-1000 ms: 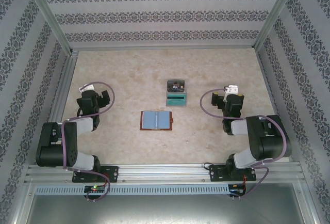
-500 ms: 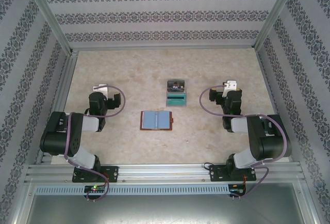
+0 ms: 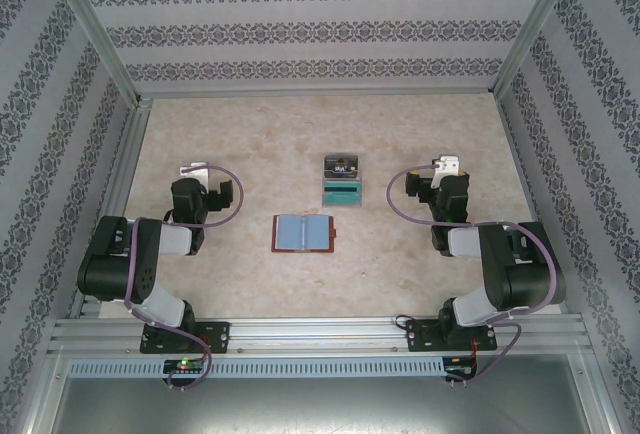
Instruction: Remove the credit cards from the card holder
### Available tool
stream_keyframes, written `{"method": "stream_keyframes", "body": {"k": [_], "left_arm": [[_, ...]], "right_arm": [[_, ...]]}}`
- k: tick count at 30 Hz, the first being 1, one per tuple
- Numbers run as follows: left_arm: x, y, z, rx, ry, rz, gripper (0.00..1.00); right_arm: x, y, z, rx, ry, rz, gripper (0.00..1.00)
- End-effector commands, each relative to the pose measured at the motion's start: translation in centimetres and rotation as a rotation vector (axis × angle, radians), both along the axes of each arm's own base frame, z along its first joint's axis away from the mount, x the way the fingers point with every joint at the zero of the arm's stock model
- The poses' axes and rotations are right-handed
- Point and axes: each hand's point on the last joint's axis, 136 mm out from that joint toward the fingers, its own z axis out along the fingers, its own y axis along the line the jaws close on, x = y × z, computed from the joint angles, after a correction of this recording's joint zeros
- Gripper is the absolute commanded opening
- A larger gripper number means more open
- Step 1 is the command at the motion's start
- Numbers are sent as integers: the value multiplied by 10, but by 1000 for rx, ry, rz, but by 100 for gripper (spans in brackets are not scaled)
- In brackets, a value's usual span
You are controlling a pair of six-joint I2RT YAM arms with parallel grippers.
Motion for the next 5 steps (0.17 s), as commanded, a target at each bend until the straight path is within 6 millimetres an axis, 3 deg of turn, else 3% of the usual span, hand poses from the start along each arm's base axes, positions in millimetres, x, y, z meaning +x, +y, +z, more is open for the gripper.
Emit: {"method": "stream_keyframes", "body": {"k": [1,5], "left_arm": [[7,2,15,17,-54,3,99],[7,2,15,15,-56,3,99]], "right_arm": [[6,3,8,9,-22,21,98],[6,4,7,16,-20,27,98]]}}
